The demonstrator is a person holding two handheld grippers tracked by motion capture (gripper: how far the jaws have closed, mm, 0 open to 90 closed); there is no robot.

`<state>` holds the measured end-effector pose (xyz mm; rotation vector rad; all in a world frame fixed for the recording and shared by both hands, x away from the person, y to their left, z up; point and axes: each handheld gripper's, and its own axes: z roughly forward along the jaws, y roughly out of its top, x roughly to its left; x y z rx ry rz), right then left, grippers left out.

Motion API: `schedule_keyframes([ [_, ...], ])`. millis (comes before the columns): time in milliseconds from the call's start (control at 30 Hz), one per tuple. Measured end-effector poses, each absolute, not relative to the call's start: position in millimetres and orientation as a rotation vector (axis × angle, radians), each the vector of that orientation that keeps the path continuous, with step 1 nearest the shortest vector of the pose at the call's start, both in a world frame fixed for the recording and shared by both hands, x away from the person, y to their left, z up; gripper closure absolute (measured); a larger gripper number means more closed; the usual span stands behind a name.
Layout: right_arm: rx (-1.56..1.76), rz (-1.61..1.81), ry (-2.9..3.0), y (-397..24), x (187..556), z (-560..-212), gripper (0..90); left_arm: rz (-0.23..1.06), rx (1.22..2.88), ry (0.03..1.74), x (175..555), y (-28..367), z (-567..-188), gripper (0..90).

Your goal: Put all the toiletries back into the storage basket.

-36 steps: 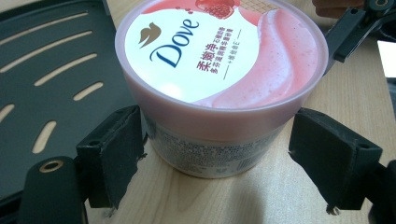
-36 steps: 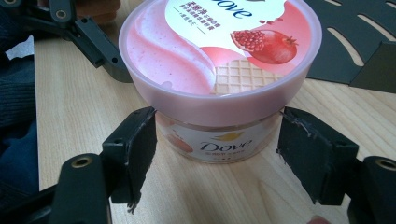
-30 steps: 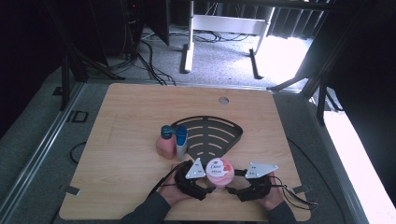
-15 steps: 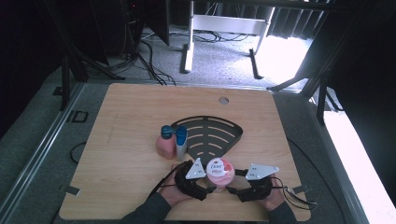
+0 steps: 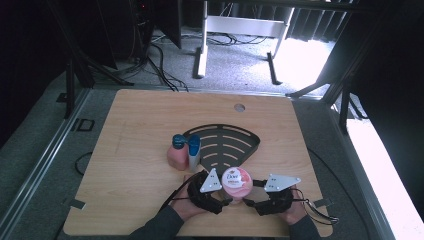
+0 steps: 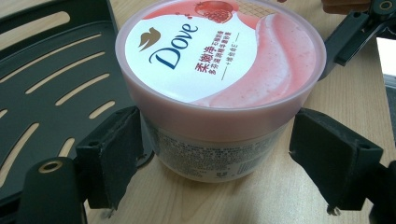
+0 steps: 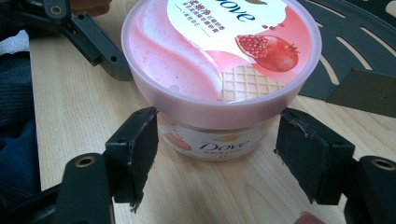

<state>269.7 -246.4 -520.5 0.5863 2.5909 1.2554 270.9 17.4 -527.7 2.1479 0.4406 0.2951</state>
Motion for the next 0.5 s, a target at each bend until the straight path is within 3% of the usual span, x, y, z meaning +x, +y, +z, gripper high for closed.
schedule_keyframes([
  [500,0.572,1.233,2.585,-252.2,279.2,-509.1,29.5,0.326,2.133,0.439,279.0,9.3,-519.7,17.2],
])
